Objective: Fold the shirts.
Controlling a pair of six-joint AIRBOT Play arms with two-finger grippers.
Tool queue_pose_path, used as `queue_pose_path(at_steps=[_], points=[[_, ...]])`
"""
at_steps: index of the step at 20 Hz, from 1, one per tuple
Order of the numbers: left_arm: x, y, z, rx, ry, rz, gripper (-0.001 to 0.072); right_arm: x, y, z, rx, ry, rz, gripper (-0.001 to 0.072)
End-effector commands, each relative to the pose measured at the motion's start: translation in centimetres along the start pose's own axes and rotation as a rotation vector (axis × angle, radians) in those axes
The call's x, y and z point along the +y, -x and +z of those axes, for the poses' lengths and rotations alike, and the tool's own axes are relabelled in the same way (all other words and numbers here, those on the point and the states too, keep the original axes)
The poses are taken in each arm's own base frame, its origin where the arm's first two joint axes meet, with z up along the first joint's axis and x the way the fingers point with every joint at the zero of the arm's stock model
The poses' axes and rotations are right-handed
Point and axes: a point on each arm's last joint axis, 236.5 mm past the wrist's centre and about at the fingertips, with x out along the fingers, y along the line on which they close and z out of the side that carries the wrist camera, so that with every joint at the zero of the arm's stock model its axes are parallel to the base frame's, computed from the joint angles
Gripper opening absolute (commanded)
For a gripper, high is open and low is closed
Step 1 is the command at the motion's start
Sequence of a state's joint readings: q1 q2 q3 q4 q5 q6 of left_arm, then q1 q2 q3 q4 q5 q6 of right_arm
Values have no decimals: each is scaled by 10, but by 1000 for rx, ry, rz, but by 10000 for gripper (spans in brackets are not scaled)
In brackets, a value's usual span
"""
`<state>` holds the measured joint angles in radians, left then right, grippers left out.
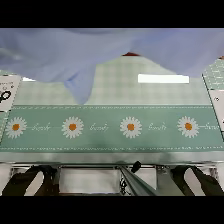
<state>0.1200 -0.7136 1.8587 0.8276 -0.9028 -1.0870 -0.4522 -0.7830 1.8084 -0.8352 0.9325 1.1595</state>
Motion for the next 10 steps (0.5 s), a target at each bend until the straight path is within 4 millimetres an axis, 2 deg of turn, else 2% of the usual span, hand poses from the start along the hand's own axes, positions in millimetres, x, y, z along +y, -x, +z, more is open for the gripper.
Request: queue_pose_path(at_steps=[1,4,6,8,10], points=[[-29,55,53,-80,-97,31,20,23,42,49,-112,11,-21,29],[-23,90,49,-27,-92,141,20,9,70,27,1,4,-153,29],[-20,104,27,72,-36,182,20,12,88,-4,137,-27,-186,29],[-23,109,-12,236,36,179,20,17,106,-45,319,-28,-192,29],[-18,112,-65,459,69,173,20,11,114,-77,469,-11,-201,29]])
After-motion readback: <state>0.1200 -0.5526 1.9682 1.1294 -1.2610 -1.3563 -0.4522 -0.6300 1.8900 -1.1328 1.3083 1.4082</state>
